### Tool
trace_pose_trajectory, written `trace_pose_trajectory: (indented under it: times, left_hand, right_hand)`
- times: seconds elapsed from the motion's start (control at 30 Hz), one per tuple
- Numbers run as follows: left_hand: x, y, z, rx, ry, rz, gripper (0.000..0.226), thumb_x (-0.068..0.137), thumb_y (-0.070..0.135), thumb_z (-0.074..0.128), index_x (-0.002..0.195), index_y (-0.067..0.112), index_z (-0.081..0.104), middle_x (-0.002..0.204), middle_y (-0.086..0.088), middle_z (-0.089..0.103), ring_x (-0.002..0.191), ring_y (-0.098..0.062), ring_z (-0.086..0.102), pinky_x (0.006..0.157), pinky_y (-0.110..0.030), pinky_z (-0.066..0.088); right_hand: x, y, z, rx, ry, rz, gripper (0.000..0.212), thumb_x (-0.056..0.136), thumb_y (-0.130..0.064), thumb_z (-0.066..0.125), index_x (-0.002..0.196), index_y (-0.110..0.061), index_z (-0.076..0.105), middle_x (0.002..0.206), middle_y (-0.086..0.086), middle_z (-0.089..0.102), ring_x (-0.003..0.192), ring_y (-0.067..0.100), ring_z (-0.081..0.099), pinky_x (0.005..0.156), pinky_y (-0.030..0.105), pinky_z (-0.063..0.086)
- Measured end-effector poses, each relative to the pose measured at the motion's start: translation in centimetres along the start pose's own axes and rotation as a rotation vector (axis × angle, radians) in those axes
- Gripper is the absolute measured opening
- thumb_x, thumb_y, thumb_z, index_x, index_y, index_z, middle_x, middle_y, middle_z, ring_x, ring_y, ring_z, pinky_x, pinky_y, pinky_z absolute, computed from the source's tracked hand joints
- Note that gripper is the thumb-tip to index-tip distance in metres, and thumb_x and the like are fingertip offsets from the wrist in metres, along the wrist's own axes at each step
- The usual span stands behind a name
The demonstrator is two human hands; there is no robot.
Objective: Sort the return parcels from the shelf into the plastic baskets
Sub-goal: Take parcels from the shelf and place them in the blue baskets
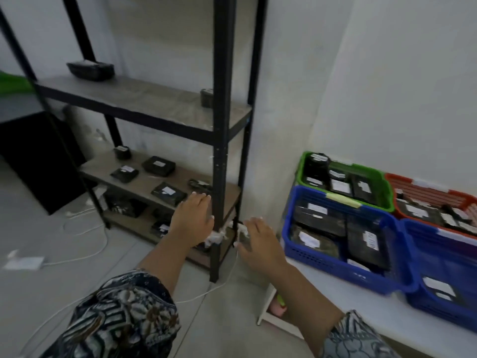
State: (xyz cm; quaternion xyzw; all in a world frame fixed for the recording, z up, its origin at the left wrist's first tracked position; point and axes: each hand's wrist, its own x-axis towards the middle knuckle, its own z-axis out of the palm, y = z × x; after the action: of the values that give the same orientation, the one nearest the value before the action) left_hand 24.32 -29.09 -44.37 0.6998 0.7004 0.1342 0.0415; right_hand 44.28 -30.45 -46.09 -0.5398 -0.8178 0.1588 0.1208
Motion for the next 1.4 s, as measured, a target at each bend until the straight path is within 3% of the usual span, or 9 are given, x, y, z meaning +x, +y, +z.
trace_pose_trajectory:
  times: [0.4, 0.8, 1.0, 1.2, 1.4]
  left_hand:
    - [5.8, -19.0, 0.3, -0.016, -0.118, -0.242, 0.058, 0.092, 0.03, 0.046, 0.146, 0.015, 0.028, 0.152, -0.003, 0.028, 0.143, -0.021, 0.017, 0.116, -0.04, 0.02]
    - [15.0, -36.1, 3.3, -0.016, -0.204, -0.244, 0.058, 0.092, 0.031, 0.047, 0.145, 0.018, 0.028, 0.152, -0.002, 0.029, 0.142, -0.02, 0.021, 0.114, -0.043, 0.025]
    - [23.1, -44.6, 5.4, -0.078, -0.27, -0.1, 0.055, 0.093, 0.03, 0.046, 0.143, 0.013, 0.031, 0.15, -0.004, 0.032, 0.139, -0.021, 0.026, 0.112, -0.044, 0.03]
    - [29.9, -51.1, 9.0, -0.049, -0.391, 0.105, 0.058, 0.094, 0.03, 0.044, 0.146, 0.014, 0.024, 0.152, -0.004, 0.027, 0.142, -0.02, 0.018, 0.115, -0.039, 0.021]
    - [34.7, -53.9, 16.2, -0.071, -0.431, 0.192, 0.056, 0.092, 0.028, 0.047, 0.144, 0.013, 0.029, 0.149, -0.005, 0.032, 0.137, -0.021, 0.03, 0.11, -0.04, 0.031]
  right_hand:
    - [17.5, -8.7, 9.8, 0.073, -0.162, -0.028, 0.062, 0.096, -0.043, 0.047, 0.148, -0.017, 0.028, 0.158, 0.003, 0.018, 0.147, 0.021, 0.008, 0.119, 0.038, 0.013]
    - [34.0, -14.8, 18.2, 0.079, -0.246, 0.142, 0.066, 0.095, -0.043, 0.047, 0.151, -0.018, 0.02, 0.159, 0.004, 0.015, 0.147, 0.021, 0.01, 0.118, 0.038, 0.02]
    - [40.4, -16.7, 22.9, 0.068, -0.21, 0.341, 0.066, 0.094, -0.039, 0.052, 0.149, -0.014, 0.024, 0.156, 0.007, 0.021, 0.146, 0.023, 0.014, 0.116, 0.033, 0.021]
    - [44.8, -17.3, 27.1, 0.112, -0.119, 0.586, 0.067, 0.092, -0.038, 0.055, 0.147, -0.014, 0.026, 0.151, 0.011, 0.029, 0.139, 0.026, 0.028, 0.112, 0.034, 0.028]
    - [48.5, -14.9, 32.2, 0.036, -0.069, 0.7, 0.062, 0.094, -0.042, 0.049, 0.146, -0.016, 0.028, 0.151, 0.008, 0.03, 0.14, 0.028, 0.025, 0.112, 0.04, 0.029]
